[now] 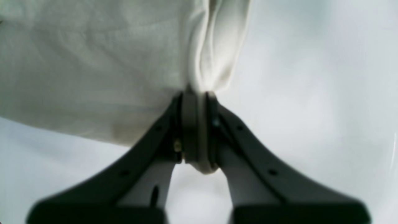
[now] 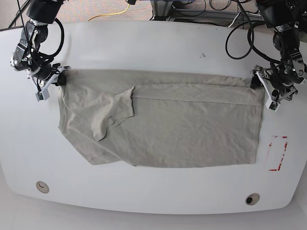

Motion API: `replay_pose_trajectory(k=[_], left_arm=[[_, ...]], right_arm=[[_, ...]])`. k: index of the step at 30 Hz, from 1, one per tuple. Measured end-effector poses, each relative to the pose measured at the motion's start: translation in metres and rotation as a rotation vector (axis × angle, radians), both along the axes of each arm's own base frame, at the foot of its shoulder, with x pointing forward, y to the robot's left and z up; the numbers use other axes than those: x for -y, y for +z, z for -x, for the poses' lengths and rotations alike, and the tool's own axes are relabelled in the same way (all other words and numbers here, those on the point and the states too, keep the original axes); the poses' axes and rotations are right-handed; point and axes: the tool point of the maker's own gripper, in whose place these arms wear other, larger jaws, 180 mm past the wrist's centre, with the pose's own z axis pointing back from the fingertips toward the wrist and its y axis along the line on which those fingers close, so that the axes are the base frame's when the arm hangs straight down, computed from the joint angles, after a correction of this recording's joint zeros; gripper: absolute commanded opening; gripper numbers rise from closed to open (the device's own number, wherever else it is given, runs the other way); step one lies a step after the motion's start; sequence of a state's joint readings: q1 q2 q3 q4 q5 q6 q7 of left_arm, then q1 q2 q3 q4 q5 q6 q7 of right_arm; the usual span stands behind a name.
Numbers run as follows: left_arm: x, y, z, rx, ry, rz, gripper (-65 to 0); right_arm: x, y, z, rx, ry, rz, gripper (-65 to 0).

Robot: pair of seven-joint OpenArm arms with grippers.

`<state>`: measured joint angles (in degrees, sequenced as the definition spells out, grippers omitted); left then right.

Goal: Layout the t-shirt on the table in an organized manner, then fold the t-shirt properly
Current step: 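Pull the grasped edge with both grippers back toward the robot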

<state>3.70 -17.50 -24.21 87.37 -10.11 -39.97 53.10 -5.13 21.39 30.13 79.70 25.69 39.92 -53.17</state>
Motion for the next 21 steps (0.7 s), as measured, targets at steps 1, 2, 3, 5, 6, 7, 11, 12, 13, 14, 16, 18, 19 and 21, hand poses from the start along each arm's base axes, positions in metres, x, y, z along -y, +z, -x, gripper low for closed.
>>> replay_pose_trajectory(k=[1,2,3,5,6,7,11,12,13,14,16,18,19,21], left_arm=[[0.000,-0.003,0.002,-0.006,0.002,0.006,-14.6],[0.001,-0.007,0.003,-0.013,0.000,0.013,-14.6],[0.002,-0.010,0.004,-0.020,-0.002,0.016,-14.6],[0.008,-0.014,0.002,-0.016,-0.022,0.029,-14.6],[0.011,-0.014,0.001,-0.009,-0.029,0.034,-14.6],[0.014,-0.015,0.000,-0.009,-0.039,0.040,-14.7],[0.023,-0.019,-0.002,0.003,-0.051,0.078,-22.5],[0.024,-0.020,-0.002,0.005,-0.051,0.082,-26.7],[0.025,-0.020,-0.001,0.008,-0.051,0.090,-30.7],[0.026,-0.021,-0.001,0.009,-0.053,0.098,-35.1],[0.028,-0.021,0.000,0.007,-0.059,0.104,-41.0],[0.029,-0.021,0.001,0.006,-0.064,0.106,-45.1],[0.029,-0.022,0.001,0.005,-0.064,0.106,-46.0],[0.029,-0.023,0.004,0.001,-0.061,0.106,-47.1]], right_arm=[[0.000,0.000,0.000,0.000,0.000,0.000,-64.5],[0.000,0.000,0.000,0.001,0.000,0.000,-64.5],[0.000,0.000,-0.001,0.001,0.000,0.000,-64.5],[0.000,0.000,-0.001,0.001,0.000,0.000,-64.5],[0.000,0.000,-0.001,0.000,0.000,0.001,-64.5],[0.000,0.000,0.000,-0.001,0.000,0.000,-64.5],[-0.001,0.000,-0.001,0.002,-0.001,-0.002,-64.5],[-0.001,0.000,-0.001,0.002,-0.001,-0.002,-64.5],[-0.001,0.000,-0.001,0.003,-0.001,-0.002,-64.7],[-0.001,0.000,-0.001,0.002,-0.001,-0.002,-64.7],[-0.001,0.000,-0.001,0.002,-0.001,-0.002,-64.7],[-0.001,0.000,-0.001,0.002,-0.001,-0.002,-64.8],[-0.001,0.000,-0.001,0.002,-0.001,-0.002,-64.8],[-0.001,0.000,-0.001,0.002,-0.001,-0.002,-64.8]])
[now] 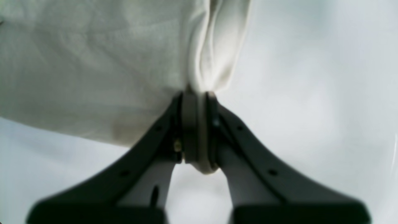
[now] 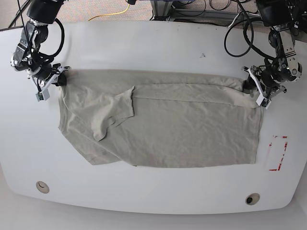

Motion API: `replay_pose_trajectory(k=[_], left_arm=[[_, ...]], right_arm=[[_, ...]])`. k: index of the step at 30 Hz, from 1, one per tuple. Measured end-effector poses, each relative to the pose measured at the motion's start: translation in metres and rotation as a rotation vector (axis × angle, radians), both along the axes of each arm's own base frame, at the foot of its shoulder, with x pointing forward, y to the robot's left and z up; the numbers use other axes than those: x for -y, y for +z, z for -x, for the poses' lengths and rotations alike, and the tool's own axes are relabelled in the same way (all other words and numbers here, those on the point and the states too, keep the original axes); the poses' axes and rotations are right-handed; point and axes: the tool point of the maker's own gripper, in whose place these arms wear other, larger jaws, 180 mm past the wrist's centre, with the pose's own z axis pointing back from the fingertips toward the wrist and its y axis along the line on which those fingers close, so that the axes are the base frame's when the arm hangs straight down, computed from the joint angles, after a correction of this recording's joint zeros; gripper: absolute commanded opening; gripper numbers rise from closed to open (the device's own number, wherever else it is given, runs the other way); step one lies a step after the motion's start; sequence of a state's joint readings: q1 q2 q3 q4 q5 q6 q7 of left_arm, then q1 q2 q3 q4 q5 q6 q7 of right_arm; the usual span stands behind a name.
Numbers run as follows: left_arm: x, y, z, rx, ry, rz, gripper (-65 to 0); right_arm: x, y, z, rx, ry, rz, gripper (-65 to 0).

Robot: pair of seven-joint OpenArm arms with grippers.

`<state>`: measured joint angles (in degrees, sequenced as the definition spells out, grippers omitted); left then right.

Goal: Layout the t-shirt on the table in an organized manner, then fold the t-shirt properly
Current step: 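Pull the grasped edge with both grippers back toward the robot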

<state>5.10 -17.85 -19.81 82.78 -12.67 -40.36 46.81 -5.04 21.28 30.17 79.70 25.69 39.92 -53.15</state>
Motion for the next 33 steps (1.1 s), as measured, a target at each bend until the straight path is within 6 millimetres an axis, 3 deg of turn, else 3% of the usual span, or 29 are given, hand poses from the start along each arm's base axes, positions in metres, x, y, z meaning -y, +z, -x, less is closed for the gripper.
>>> replay_pose_trajectory(k=[7,14,21,33], left_arm=[[0.001,0.000,0.015,0.002,-0.011,-0.016,-50.0],[0.001,0.003,0.047,-0.053,-0.054,-0.088,-57.2],[0.004,0.006,0.072,-0.102,-0.090,-0.148,-61.5],[0.010,0.010,0.114,-0.151,-0.132,-0.174,-61.5]], right_arm=[[0.001,-0.002,0.006,-0.010,-0.001,0.001,-64.8],[0.019,0.000,0.031,-0.048,-0.030,0.045,-64.8],[0.017,0.004,0.046,-0.076,0.004,0.083,-64.8],[0.038,0.005,0.103,-0.181,-0.035,0.152,-64.8]])
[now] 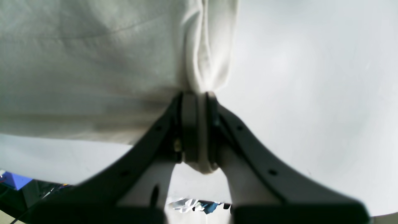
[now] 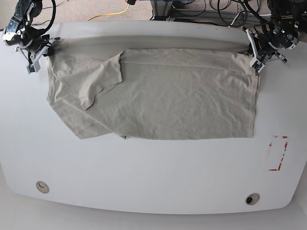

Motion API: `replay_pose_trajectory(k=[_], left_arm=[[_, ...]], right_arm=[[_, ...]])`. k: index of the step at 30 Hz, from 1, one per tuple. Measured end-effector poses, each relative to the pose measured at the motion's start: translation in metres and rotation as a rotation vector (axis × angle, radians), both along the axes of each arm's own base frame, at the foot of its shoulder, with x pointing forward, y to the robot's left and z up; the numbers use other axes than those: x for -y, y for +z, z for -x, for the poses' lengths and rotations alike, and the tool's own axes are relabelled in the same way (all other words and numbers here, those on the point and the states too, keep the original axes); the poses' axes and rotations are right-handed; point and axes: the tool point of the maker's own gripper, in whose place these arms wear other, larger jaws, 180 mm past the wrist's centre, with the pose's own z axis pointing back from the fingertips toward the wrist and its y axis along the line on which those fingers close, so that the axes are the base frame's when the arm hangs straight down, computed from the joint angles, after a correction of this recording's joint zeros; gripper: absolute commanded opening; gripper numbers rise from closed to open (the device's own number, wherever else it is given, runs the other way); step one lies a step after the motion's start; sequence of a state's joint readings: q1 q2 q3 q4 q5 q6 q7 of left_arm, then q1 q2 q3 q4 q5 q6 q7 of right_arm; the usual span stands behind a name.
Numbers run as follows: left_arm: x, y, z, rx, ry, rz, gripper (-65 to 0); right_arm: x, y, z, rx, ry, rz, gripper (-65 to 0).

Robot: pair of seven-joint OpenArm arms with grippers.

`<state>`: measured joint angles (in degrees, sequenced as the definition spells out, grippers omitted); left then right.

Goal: Layout the t-shirt on the table in an organized manner, then fold the t-shirt properly
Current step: 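Pull the grasped edge with both grippers back toward the robot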

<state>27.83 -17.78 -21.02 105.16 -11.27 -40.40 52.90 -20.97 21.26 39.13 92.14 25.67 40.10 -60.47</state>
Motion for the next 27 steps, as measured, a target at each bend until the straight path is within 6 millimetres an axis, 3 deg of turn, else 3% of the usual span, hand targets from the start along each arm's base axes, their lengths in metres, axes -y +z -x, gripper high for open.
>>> replay_pose_trajectory(k=[4,19,22,27], left_arm=[[-0.008,-0.001,0.011,-0.017,0.021,-0.013,-61.4],[-0.019,-0.004,0.029,-0.086,0.014,-0.050,-60.3],[-0.020,-0.005,0.032,-0.101,0.016,-0.058,-54.9],[-0.021,-0.004,0.031,-0.099,0.015,-0.064,-37.9]], right_arm=[[0.003,0.007,0.006,0.016,-0.005,0.008,-64.8],[0.000,0.000,0.027,-0.030,-0.009,0.000,-64.5],[-0.002,-0.001,0.032,-0.025,-0.030,-0.007,-64.4],[-0.002,0.000,0.036,-0.037,-0.025,0.004,-61.8]])
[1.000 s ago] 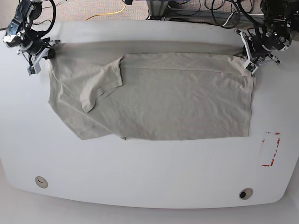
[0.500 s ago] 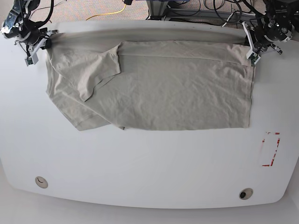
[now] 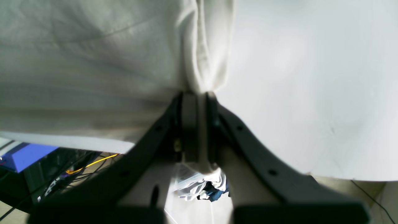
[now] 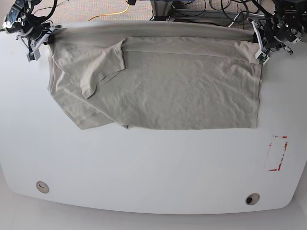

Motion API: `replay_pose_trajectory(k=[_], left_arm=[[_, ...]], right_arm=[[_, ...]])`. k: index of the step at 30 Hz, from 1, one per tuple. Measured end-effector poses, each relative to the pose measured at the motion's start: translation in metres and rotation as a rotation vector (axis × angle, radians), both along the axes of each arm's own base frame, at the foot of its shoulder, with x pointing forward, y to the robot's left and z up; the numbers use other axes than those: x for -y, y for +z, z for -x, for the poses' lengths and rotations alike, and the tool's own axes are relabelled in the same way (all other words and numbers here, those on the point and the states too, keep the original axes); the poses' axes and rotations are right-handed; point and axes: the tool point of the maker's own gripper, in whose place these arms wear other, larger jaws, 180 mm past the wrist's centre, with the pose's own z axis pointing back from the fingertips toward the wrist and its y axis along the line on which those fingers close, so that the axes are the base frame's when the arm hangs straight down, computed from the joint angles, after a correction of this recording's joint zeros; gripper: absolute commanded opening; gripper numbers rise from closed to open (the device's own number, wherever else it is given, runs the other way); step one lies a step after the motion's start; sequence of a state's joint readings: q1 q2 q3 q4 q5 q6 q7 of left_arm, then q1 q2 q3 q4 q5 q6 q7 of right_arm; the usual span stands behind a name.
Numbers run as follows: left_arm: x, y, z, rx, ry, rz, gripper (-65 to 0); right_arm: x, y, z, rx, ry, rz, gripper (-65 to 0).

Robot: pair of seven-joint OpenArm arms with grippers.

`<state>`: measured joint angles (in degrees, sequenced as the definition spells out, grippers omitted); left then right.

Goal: Layout the t-shirt on the table in an organized manner, then fold the t-shirt properly
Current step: 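Pull the grasped edge with both grippers back toward the robot, then release the edge and move both grippers to the shirt's opposite edge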

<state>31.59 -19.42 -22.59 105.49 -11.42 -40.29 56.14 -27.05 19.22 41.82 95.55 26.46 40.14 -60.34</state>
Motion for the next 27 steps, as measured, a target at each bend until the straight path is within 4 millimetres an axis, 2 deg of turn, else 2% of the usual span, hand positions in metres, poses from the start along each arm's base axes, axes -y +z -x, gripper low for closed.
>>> replay_pose_trajectory(k=[1,2,4,7,10,14,19,23,27], left_arm=[[-0.001,0.000,0.000,0.000,0.001,-0.002,-33.1],[-0.002,0.000,0.000,0.002,0.008,-0.007,-31.4],[-0.003,0.001,0.000,0.001,0.009,-0.011,-26.9],[-0.003,0.001,-0.001,0.004,0.008,-0.013,-26.8],[-0.007,0.005,-0.003,0.001,-0.002,-0.031,-26.8],[-0.016,0.012,-0.007,-0.009,-0.021,-0.078,-26.7],[-0.024,0.029,-0.027,0.032,-0.039,-0.128,-25.0],[-0.043,0.049,-0.042,0.061,-0.026,-0.199,-19.6],[-0.056,0.059,-0.051,0.059,0.003,-0.251,-18.3]], right_arm=[[0.001,0.000,0.001,-0.005,0.000,0.003,-57.7],[0.001,0.000,0.001,-0.012,0.000,0.006,-55.6],[0.001,-0.001,0.002,-0.023,0.001,0.008,-46.5],[0.004,0.000,0.004,-0.031,0.000,0.017,-35.7],[0.007,0.001,0.006,-0.039,-0.006,0.025,-28.1],[0.017,0.017,-0.001,0.003,-0.017,0.068,-18.1],[0.027,0.041,-0.010,0.036,-0.005,0.134,-10.8],[0.031,0.052,-0.016,0.039,-0.011,0.166,-10.3],[0.032,0.065,-0.028,0.075,0.000,0.194,-10.3]])
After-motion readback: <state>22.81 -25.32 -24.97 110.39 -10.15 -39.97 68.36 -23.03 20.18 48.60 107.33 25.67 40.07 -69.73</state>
